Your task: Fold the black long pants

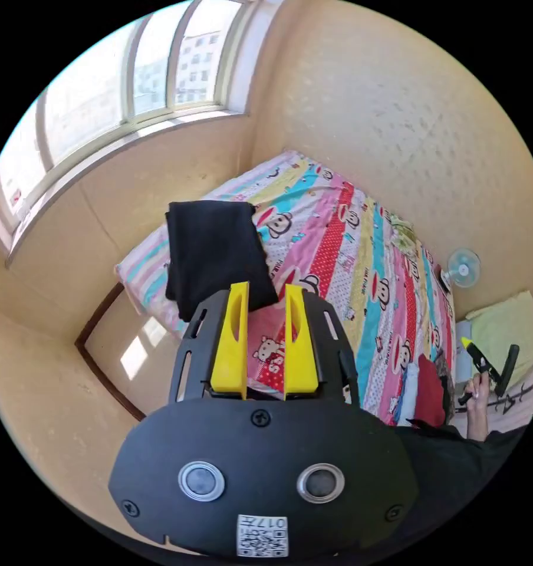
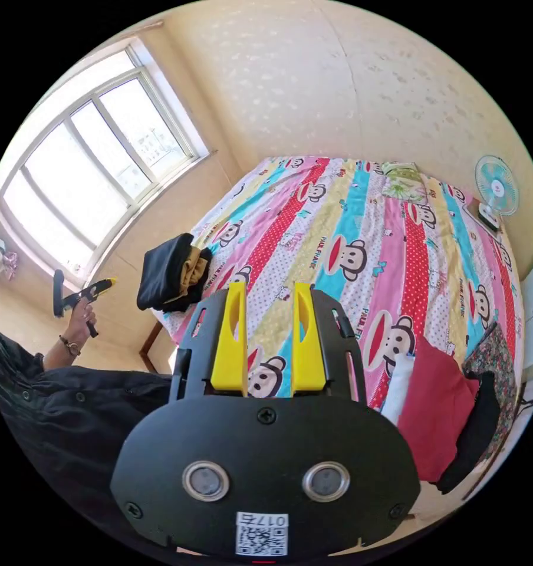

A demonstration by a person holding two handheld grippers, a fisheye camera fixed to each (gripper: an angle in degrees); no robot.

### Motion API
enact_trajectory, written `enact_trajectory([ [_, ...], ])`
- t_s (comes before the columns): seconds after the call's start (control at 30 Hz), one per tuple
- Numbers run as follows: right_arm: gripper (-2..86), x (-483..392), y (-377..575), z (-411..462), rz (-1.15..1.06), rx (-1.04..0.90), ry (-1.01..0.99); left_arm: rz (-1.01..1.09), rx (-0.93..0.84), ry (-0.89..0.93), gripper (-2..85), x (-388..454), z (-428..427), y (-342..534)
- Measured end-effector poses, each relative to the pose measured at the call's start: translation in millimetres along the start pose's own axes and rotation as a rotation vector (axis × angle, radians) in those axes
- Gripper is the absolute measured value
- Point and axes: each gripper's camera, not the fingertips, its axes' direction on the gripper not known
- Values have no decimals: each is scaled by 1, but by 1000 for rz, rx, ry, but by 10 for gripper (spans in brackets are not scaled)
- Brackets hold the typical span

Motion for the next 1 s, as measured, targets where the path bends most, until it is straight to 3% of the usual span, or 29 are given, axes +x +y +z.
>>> enact_trajectory([
  [0.17, 118, -102, -70, 51, -91, -73, -1, -146, -73, 22, 115, -112, 73, -77],
  [0.33, 118, -170, -109, 74, -124, -115, 62, -154, -301, 58, 117, -152, 163, -121],
  [0.4, 117, -184, -115, 79, -113, -139, 84, -181, -287, 73, 105, -156, 167, -129],
  [0.53, 116, -189, -117, 77, 11, -178, 135, 122, -108, 464, 44, -94, 111, -164],
  [0.7, 112, -176, -108, 60, 183, -168, 224, 713, -145, 768, 41, 81, 73, -165],
  [0.77, 110, -169, -107, 49, 246, -165, 312, 963, -270, 983, 45, 154, 77, -132],
  [0.87, 110, -158, -106, 35, 309, -166, 446, 1076, -517, 1057, 57, 204, 104, -81],
  [1.0, 115, -144, -108, 27, 342, -164, 466, 1057, -517, 1011, 67, 175, 113, -55],
])
